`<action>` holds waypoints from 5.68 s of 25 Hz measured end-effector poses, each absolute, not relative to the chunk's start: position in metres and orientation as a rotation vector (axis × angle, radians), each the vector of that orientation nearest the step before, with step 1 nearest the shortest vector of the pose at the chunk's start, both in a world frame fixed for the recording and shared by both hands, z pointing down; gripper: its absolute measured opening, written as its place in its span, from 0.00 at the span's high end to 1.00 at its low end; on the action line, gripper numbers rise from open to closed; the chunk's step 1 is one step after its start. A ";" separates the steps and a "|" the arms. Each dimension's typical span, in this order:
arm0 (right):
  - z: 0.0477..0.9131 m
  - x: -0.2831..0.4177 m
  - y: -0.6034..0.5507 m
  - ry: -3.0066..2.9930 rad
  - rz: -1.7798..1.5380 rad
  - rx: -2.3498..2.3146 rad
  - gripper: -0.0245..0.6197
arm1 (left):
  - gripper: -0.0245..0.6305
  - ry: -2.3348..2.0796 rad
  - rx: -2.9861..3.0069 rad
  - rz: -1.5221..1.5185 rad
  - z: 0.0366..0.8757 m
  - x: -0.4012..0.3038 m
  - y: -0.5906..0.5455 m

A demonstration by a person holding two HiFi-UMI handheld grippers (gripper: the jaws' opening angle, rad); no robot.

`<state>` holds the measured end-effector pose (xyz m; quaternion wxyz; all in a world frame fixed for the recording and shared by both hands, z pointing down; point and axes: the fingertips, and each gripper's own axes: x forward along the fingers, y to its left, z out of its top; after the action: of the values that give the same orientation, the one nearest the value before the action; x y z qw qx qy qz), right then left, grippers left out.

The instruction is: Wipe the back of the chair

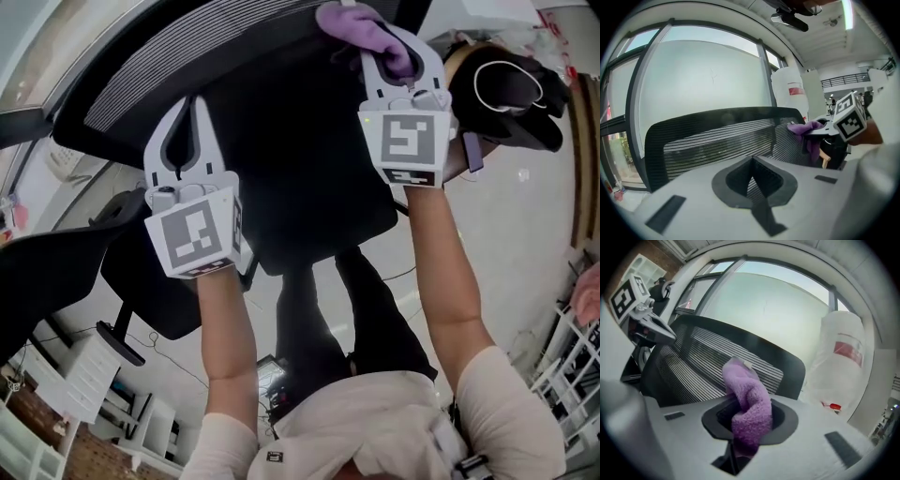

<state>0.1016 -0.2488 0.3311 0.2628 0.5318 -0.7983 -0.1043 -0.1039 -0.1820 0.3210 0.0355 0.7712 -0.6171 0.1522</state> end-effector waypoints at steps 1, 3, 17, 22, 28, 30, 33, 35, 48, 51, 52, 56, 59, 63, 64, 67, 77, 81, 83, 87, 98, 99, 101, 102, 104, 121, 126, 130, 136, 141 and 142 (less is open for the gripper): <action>0.330 0.107 -0.249 -2.157 -0.280 1.445 0.85 | 0.95 -1.888 2.369 0.477 0.321 -0.098 -0.183; 0.330 0.111 -0.248 -2.162 -0.278 1.444 0.85 | 0.95 -1.875 2.374 0.486 0.321 -0.088 -0.184; 0.332 0.085 -0.245 -2.191 -0.246 1.421 0.86 | 0.95 -1.909 2.340 0.474 0.317 -0.107 -0.176; 0.336 0.020 -0.233 -2.261 -0.257 1.326 0.86 | 0.95 -1.955 2.302 0.457 0.323 -0.150 -0.159; 0.346 -0.098 -0.197 -2.384 -0.278 1.111 0.86 | 0.95 -2.040 2.183 0.469 0.334 -0.216 -0.130; 0.351 -0.139 -0.180 -2.410 -0.286 1.005 0.86 | 0.95 -2.050 2.163 0.467 0.339 -0.232 -0.122; 0.359 -0.190 -0.157 -2.452 -0.311 0.875 0.86 | 0.95 -2.070 2.134 0.466 0.345 -0.251 -0.111; 0.361 -0.206 -0.150 -2.464 -0.312 0.846 0.86 | 0.95 -2.076 2.117 0.462 0.348 -0.260 -0.105; 0.363 -0.190 -0.158 -2.463 -0.315 0.878 0.86 | 0.95 -2.045 2.141 0.471 0.356 -0.249 -0.115; 0.367 -0.155 -0.171 -2.425 -0.281 0.945 0.86 | 0.95 -2.025 2.156 0.485 0.356 -0.232 -0.121; 0.368 -0.139 -0.177 -2.409 -0.271 0.979 0.86 | 0.95 -2.017 2.159 0.490 0.356 -0.225 -0.124; 0.372 -0.058 -0.205 -2.337 -0.241 1.145 0.86 | 0.95 -1.960 2.215 0.497 0.358 -0.186 -0.136; 0.371 0.011 -0.222 -2.262 -0.206 1.265 0.86 | 0.95 -1.917 2.257 0.500 0.357 -0.147 -0.146; 0.370 0.094 -0.235 -2.187 -0.152 1.402 0.86 | 0.95 -1.855 2.310 0.516 0.353 -0.092 -0.162; 0.370 0.107 -0.236 -2.182 -0.145 1.417 0.86 | 0.95 -1.843 2.336 0.514 0.354 -0.079 -0.165; 0.370 0.122 -0.234 -2.196 -0.147 1.412 0.86 | 0.95 -1.833 2.391 0.472 0.352 -0.047 -0.173; 0.371 0.116 -0.233 -2.234 -0.128 1.384 0.86 | 0.95 -1.832 2.390 0.484 0.353 -0.032 -0.173; 0.373 0.094 -0.232 -2.248 -0.125 1.361 0.86 | 0.95 -1.857 2.362 0.478 0.353 -0.052 -0.168; 0.375 0.075 -0.229 -2.269 -0.125 1.327 0.86 | 0.95 -1.875 2.344 0.474 0.354 -0.066 -0.164; 0.379 0.015 -0.219 -2.327 -0.140 1.230 0.86 | 0.95 -1.903 2.279 0.513 0.358 -0.106 -0.149; 0.405 -0.193 -0.137 -2.500 -0.216 0.729 0.86 | 0.95 -2.061 2.044 0.491 0.369 -0.229 -0.098; 0.407 -0.201 -0.134 -2.499 -0.225 0.720 0.87 | 0.95 -2.065 2.035 0.487 0.370 -0.235 -0.095; 0.408 -0.204 -0.134 -2.499 -0.219 0.733 0.87 | 0.95 -2.071 2.035 0.477 0.371 -0.242 -0.093; 0.408 -0.203 -0.135 -2.499 -0.220 0.741 0.87 | 0.95 -2.072 2.037 0.477 0.372 -0.245 -0.092; 0.407 -0.202 -0.136 -2.496 -0.239 0.749 0.87 | 0.95 -2.069 2.041 0.480 0.374 -0.246 -0.092; 0.422 0.016 -0.209 -2.278 -0.106 1.186 0.86 | 0.95 -1.897 2.234 0.520 0.378 -0.127 -0.144; 0.416 0.114 -0.223 -2.164 -0.023 1.412 0.86 | 0.95 -1.825 2.303 0.541 0.379 -0.075 -0.159; 0.414 0.120 -0.221 -2.191 -0.015 1.393 0.86 | 0.95 -1.793 2.334 0.551 0.380 -0.045 -0.166; 0.413 0.116 -0.221 -2.222 0.005 1.373 0.87 | 0.95 -1.793 2.341 0.567 0.381 -0.034 -0.168; 0.415 0.101 -0.221 -2.253 0.015 1.341 0.87 | 0.95 -1.801 2.303 0.571 0.383 -0.043 -0.167; 0.415 0.093 -0.220 -2.264 0.012 1.321 0.87 | 0.95 -1.806 2.299 0.573 0.383 -0.046 -0.166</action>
<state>0.0935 -0.2197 0.4152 0.2574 0.4871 -0.8345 0.0044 -0.0459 -0.1660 0.3831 0.0813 0.7691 -0.6042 0.1917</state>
